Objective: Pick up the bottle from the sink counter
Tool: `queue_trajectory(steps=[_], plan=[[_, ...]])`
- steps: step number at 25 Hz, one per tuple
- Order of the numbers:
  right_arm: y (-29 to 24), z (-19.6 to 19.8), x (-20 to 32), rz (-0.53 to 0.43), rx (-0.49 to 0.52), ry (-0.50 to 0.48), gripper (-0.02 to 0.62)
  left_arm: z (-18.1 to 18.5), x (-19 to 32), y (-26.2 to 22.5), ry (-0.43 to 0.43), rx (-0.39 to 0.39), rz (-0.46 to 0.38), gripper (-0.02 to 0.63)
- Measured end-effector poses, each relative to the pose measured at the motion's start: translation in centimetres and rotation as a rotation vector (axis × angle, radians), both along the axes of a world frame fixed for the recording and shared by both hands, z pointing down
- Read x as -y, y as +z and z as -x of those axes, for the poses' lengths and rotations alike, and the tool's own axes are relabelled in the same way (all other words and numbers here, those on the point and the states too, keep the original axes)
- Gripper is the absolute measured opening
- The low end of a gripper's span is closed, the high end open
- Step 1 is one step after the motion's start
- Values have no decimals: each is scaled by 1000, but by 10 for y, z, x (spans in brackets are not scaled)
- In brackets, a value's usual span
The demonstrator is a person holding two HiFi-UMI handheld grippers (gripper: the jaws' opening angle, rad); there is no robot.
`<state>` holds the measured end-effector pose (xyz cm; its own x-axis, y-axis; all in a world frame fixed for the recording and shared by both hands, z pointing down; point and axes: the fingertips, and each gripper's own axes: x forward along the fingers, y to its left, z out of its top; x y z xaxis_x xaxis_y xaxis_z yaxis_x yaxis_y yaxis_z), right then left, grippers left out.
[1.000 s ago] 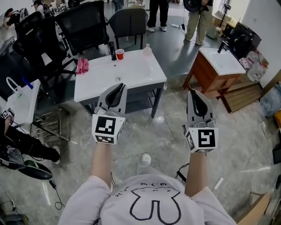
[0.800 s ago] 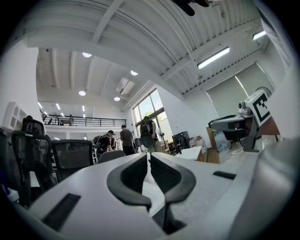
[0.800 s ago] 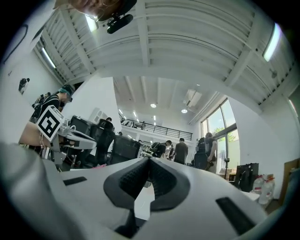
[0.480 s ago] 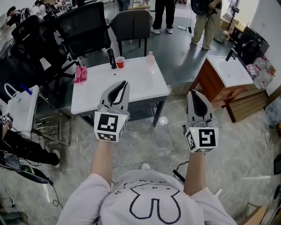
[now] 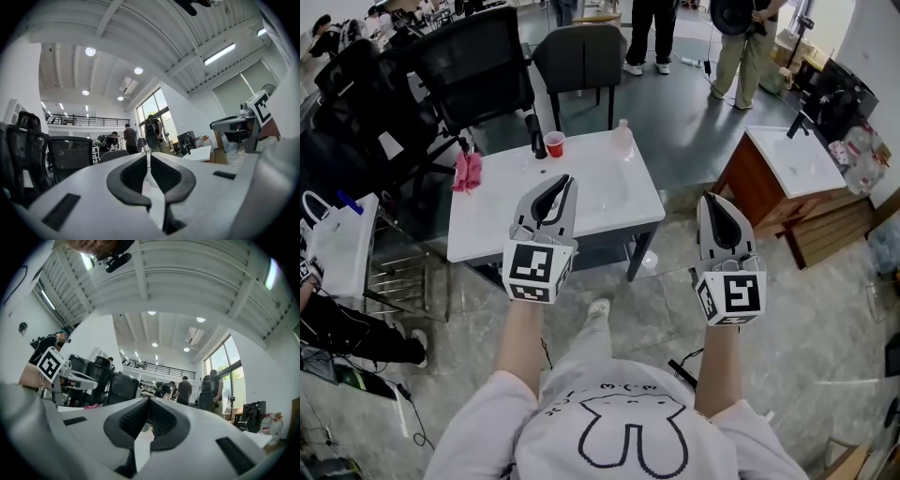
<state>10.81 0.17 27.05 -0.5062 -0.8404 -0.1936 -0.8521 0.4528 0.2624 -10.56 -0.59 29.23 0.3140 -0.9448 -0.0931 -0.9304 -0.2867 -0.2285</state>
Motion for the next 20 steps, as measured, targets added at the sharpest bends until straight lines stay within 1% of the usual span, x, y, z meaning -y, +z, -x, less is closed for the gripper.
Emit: queue_trajectory(steps=[5,7,9,11,13,16,20], plan=[[1,2,37,5,-5,23,25,0,42,0,27,-10,-9,17],[-1,5,53,10,-10,22,25,3,59,-6,28,-45,-36,17],[-1,11,69,18,-16,15,25,9,76,-14,27,-96,-77,17],[4,19,87,28,-31,11,25,14,96,-14,32,-122,-90,15],[10,27,108,40,-43,8,25,17,120,-9,54,-116,-81,14],[17,34,136,55,-58,4,25,16,155,2,87,-87,-61,9],[24,28,176,74,-47,43,25,17,204,21,118,-96,-13,9]])
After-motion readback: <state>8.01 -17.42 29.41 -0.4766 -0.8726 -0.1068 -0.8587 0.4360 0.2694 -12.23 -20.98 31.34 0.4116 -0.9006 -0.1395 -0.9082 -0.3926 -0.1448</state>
